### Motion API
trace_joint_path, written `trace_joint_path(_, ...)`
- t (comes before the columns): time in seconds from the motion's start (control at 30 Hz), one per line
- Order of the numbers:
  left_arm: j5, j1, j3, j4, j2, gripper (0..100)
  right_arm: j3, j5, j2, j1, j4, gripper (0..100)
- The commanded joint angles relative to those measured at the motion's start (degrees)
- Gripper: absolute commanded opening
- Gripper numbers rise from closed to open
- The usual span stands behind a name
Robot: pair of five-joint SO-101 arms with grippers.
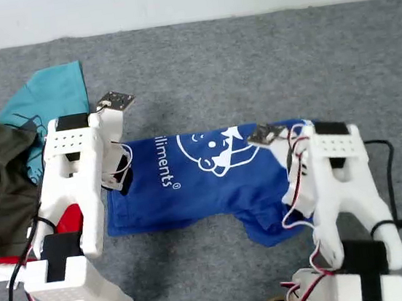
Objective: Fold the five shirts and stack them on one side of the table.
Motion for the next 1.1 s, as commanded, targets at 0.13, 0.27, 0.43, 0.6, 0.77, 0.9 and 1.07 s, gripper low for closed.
trace_joint_path(0.13,0.18,0.18,-0.13,0.0,-0.35,11,2.46,-3.96,-3.65,0.31,-8.66,1.0)
trace_joint_path(0.27,0.18,0.18,1.45,-0.53,-0.35,11,2.46,-8.97,-3.56,0.31,-13.49,1.0)
trace_joint_path(0.43,0.18,0.18,1.63,-0.53,-0.35,11,2.46,-13.19,-3.56,0.22,-17.36,1.0)
trace_joint_path(0.6,0.18,0.18,1.63,-0.53,-0.35,11,2.46,-17.49,-3.47,0.22,-21.23,1.0)
trace_joint_path(0.77,0.18,0.18,1.63,-0.53,-0.35,11,2.46,-20.84,-2.59,-0.04,-25.01,1.0)
trace_joint_path(0.9,0.18,0.18,1.63,-0.53,-0.35,11,2.37,-22.33,1.45,-1.27,-27.38,1.0)
trace_joint_path(1.07,0.18,0.18,1.63,-0.53,-0.35,11,2.37,-23.74,4.7,-1.01,-30.29,1.2)
